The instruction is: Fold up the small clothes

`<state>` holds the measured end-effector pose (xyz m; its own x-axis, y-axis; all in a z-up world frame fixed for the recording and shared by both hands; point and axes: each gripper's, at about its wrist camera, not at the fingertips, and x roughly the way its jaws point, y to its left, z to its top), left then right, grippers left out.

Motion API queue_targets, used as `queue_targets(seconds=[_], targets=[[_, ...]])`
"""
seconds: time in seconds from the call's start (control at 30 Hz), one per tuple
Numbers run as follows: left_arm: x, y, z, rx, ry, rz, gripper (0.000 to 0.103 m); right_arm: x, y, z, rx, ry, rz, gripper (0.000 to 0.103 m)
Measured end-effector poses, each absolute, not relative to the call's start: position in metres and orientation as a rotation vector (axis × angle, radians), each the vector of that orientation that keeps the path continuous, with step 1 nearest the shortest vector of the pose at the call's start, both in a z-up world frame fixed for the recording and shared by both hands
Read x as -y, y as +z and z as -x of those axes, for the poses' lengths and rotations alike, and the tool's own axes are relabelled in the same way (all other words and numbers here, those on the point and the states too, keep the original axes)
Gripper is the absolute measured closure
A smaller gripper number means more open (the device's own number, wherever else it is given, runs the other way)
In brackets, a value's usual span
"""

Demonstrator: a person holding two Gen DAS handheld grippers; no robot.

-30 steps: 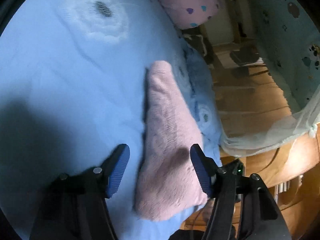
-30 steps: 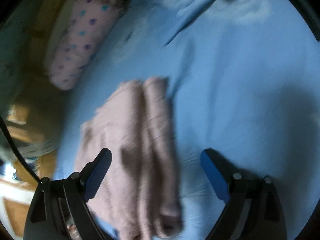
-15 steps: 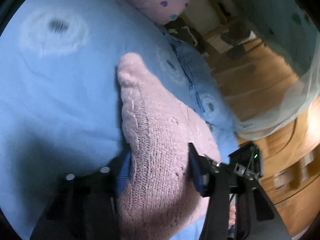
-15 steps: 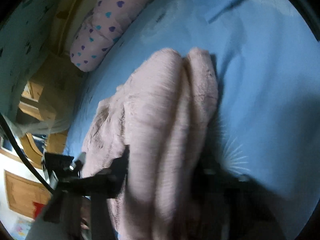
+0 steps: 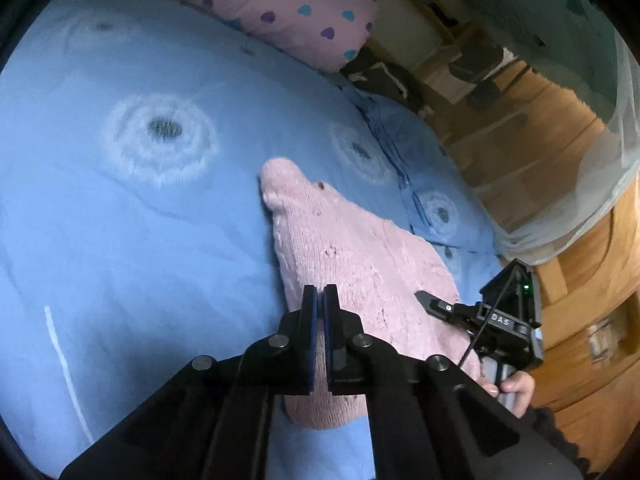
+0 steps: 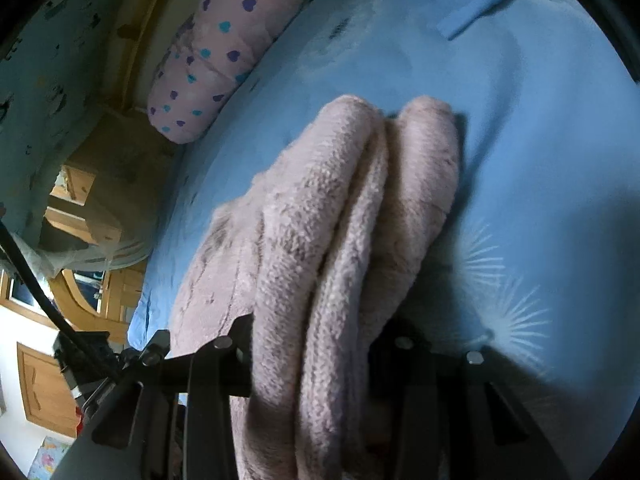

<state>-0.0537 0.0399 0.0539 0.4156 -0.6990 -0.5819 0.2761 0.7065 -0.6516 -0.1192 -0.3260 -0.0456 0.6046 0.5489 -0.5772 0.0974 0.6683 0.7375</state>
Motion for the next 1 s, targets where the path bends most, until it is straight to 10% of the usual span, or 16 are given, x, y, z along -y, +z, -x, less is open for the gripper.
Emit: queue_targets(seconds=[0.1,0.2,0.23,0.47,0.5,0.6,1.0], targets=[[-0.049,0.045,0.049,-0.969,-0.684,0.628,0.103,0.325,-0.046,0.120,-0.911,0.274,-0.795,0.064],[-0.054,0.051,0.046,-0.899,-0.692,0.692,0.039,0.326,-0.048,0.120,-0.918,0.268,-0.803,0.064],[-0.054,0.053,0.045,-0.861,-0.714,0.714,0.034,0.326,-0.048,0.121,-0.917,0.269,-0.793,0.064],[0.021,0.007,0.027,-1.050,-0.735,0.521,0.035,0.326,-0.051,0.120,-0.920,0.282,-0.785,0.063],[0.032,0.012,0.032,-1.012,-0.761,0.473,0.059,0.326,-0.052,0.118,-0.922,0.280,-0.785,0.063],[0.044,0.027,0.037,-0.998,-0.729,0.446,0.073,0.327,-0.052,0.115,-0.921,0.272,-0.795,0.063],[-0.010,0.051,0.060,-1.003,-0.590,0.405,0.075,0.267,-0.026,0.113,-0.937,0.426,-0.623,0.066]])
